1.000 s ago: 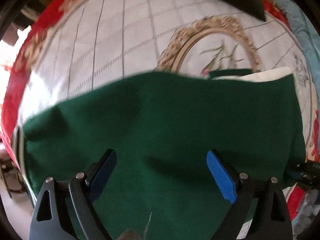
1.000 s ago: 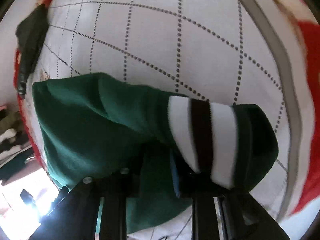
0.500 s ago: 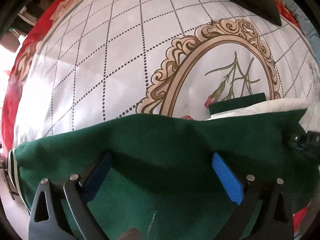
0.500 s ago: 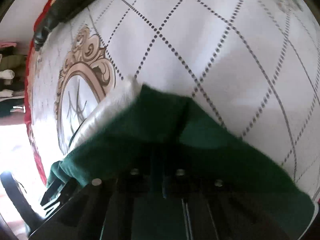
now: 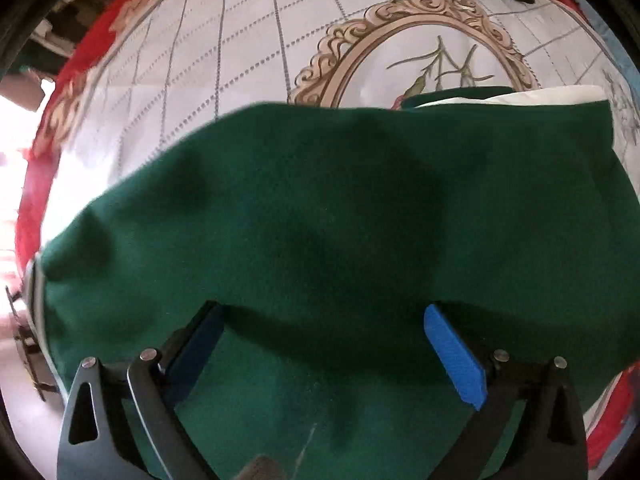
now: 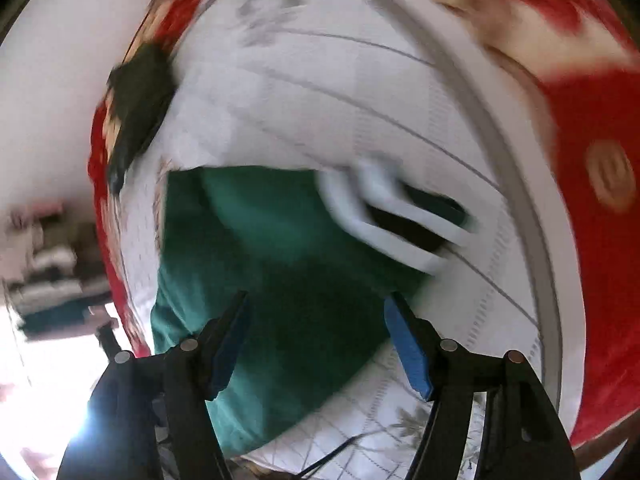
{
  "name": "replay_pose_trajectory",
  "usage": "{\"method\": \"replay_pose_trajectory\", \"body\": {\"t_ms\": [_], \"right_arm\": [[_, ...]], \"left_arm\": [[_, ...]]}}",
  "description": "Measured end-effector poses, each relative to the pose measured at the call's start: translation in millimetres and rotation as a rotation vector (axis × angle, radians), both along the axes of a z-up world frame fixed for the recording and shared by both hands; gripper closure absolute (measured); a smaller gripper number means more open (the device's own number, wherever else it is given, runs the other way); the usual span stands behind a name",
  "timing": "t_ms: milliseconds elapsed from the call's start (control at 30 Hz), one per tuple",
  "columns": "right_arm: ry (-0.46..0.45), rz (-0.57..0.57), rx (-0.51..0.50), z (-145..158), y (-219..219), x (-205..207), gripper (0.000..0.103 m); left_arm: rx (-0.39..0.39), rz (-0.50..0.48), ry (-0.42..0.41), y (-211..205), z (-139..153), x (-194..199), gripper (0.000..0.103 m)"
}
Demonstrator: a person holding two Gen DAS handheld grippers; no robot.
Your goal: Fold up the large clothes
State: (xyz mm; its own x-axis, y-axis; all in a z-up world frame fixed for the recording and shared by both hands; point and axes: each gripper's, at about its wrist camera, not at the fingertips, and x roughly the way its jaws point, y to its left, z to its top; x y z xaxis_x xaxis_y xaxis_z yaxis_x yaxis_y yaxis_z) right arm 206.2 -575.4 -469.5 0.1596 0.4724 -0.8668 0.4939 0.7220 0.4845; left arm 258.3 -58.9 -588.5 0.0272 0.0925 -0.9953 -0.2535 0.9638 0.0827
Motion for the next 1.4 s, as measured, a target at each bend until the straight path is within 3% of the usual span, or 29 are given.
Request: {"method": "replay_pose_trajectory", "body": {"t_ms": [100, 200, 233, 267, 300, 400, 467, 533, 567, 600, 633, 667, 733, 800, 1067, 1400], "right_arm": [[0.01, -0.065, 0.117, -42, -18, -21, 0.029], [-0.055, -0.093, 0.25, -85, -12, -13, 0.025], [-0.086, -0.088, 0.277, -94, -8, -10, 0.014], [-0.124, -0.096, 0.318, -100, -5, -3, 0.004], [-0.14, -0.109, 0.337, -101, -4, 2, 0.001], [-0.173, -0.122, 0.386, -101, 5, 15, 0.001], [-0.2, -0.125, 0.504, -107, 21, 24, 0.008], [-0.207, -0.113, 0.532, -106, 22, 30, 0.009], [-0.21, -0.099, 0.532, -110, 27, 36, 0.016], [-0.207, -0.105, 0.541, -116, 29, 40, 0.026], [-0.193, -0.121, 0.541, -121, 29, 44, 0.056], [-0.181, -0.137, 0.534, -125, 28, 46, 0.073], [-0.202, -0.162, 0.528, -121, 28, 49, 0.079], [-0.233, -0.175, 0.509, -104, 28, 51, 0.081], [-0.364, -0.233, 0.416, -21, 1, 38, 0.082], [-0.366, -0.258, 0.351, -11, -8, 40, 0.082]], "left_arm": [[-0.009, 0.001, -0.008, 3, -3, 2, 0.0], [-0.019, 0.003, -0.008, 4, -7, 3, 0.0], [-0.02, 0.002, -0.008, 12, -12, 7, 0.0], [-0.022, 0.001, -0.009, 13, -13, 8, 0.0], [-0.022, 0.002, -0.01, 15, -15, 8, 0.0], [-0.017, -0.003, -0.02, 7, -15, 6, 0.0], [-0.004, -0.009, -0.029, 7, -16, 9, 0.0], [0.008, -0.014, -0.034, 3, -16, 12, 0.0], [0.016, -0.015, -0.039, 3, -16, 14, 0.0], [0.021, -0.015, -0.045, 3, -16, 16, 0.0], [0.024, -0.014, -0.048, 0, -14, 17, 0.0], [0.027, -0.015, -0.049, 0, -14, 20, 0.0], [0.038, -0.033, -0.043, -4, -14, 29, 0.0], [0.042, -0.055, -0.051, -14, -13, 34, 0.0], [-0.074, -0.096, -0.082, -75, -19, 53, 0.0], [-0.097, -0.118, -0.104, -103, -19, 57, 0.0]]}}
